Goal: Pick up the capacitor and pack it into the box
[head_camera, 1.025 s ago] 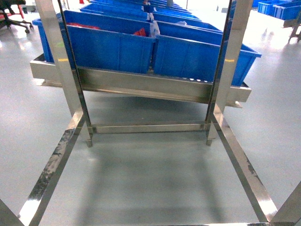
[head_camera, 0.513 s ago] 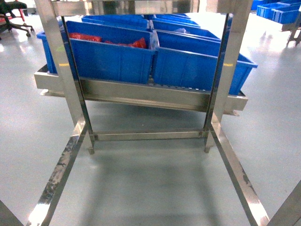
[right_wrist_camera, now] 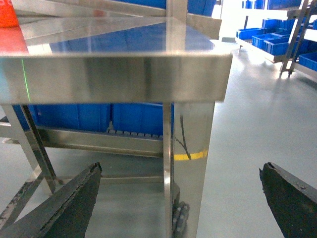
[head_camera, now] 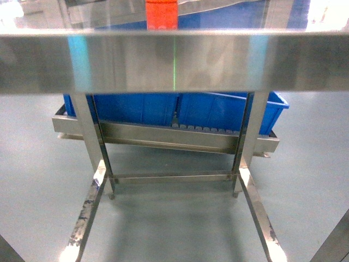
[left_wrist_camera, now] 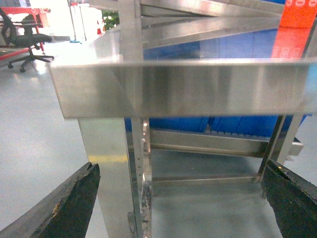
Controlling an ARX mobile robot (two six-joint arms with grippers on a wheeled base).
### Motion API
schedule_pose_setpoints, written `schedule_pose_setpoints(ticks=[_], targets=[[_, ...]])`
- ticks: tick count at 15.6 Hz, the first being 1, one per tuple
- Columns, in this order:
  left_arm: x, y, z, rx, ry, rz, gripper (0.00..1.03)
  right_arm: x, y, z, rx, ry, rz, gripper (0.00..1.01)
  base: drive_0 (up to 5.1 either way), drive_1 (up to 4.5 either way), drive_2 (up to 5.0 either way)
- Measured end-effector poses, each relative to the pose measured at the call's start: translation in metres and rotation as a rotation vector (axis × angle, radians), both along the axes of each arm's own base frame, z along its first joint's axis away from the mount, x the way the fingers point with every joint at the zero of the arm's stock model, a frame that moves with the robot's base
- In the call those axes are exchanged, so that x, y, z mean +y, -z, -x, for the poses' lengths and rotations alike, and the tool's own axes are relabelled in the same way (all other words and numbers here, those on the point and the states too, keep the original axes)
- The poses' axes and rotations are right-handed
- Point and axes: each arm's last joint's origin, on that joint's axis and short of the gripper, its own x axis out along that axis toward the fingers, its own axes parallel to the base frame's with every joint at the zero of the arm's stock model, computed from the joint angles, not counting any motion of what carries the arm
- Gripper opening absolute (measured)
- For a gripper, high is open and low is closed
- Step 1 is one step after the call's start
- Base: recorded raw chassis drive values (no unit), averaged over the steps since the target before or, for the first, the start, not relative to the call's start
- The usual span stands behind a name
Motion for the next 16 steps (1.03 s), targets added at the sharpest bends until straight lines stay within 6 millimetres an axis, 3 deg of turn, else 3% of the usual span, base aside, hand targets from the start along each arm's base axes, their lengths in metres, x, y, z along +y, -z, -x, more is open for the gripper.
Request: schedule_pose_setpoints(ticks=[16], targets=[[0.0001,-0.0005,0.0000,-0.005,-0.002,-0.005,0.98,0.0000,-0.0005,0.0000,-0.005,-0.001,0.000,0.98,0.0,0.00,0.0]])
